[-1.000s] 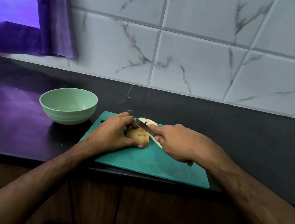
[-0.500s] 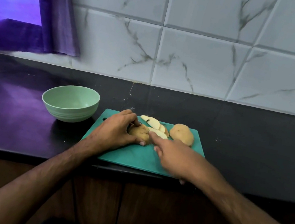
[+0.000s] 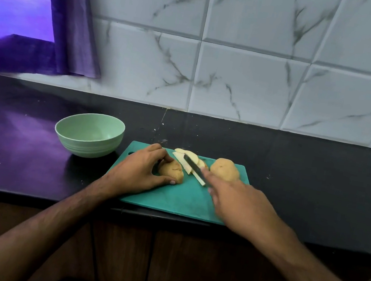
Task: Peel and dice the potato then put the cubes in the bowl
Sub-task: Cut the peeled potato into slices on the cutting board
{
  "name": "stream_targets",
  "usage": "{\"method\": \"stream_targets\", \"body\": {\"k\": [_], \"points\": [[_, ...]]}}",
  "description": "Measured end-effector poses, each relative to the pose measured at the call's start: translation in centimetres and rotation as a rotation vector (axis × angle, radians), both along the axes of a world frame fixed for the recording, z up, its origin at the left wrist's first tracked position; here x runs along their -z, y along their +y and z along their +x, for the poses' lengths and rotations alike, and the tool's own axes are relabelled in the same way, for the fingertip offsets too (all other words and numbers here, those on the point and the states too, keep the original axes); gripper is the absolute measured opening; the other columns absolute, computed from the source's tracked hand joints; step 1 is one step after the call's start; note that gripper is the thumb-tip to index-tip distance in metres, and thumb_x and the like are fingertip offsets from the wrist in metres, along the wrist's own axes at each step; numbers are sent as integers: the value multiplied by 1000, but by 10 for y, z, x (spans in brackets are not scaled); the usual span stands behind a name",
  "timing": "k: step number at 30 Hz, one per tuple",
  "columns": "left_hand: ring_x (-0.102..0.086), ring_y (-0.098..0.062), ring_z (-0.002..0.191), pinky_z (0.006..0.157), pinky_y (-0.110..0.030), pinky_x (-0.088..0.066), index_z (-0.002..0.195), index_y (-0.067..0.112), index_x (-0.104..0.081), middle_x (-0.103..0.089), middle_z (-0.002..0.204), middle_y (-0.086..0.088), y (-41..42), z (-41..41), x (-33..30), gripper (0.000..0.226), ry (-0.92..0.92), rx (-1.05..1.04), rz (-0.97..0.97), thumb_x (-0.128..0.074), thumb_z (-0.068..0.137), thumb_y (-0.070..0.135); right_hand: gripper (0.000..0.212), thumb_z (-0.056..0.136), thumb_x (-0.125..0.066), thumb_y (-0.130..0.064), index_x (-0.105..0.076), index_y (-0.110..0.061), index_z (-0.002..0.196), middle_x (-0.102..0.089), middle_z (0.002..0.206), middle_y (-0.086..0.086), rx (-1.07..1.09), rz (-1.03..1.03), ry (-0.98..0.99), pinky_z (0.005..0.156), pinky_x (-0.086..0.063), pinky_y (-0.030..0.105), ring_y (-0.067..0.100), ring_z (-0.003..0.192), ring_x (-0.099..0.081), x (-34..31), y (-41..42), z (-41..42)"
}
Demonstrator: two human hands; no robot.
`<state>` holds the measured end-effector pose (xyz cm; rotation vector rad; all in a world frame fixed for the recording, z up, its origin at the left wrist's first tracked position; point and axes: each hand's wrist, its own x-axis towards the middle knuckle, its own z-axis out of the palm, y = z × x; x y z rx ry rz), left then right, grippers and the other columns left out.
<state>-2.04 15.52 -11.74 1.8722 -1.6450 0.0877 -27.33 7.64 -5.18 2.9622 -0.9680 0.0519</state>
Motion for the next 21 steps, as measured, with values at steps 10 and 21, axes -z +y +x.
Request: {"method": "stream_targets", "body": {"k": [10,21], "points": [[-60,-1,105,88,-39,-54,112,33,-61,-53,111,20,1,1,2,65,24,13,-18,-65,67,80,49,111,-34,-32,-26,-56,154,-52,71,3,-4,488,-157,44,-54,30,8,39,-46,-30,-11,-6],[-60,-5,95,82,-38,-54,111,29,-66,-54,100,21,1,-1,-2,59,21,11,-36,-75,68,68,45,110,-29,-34,-29,-46,153,-48,88,-7,-78,38,15,62,-56,36,8,60,-49,-20,2,31]]}}
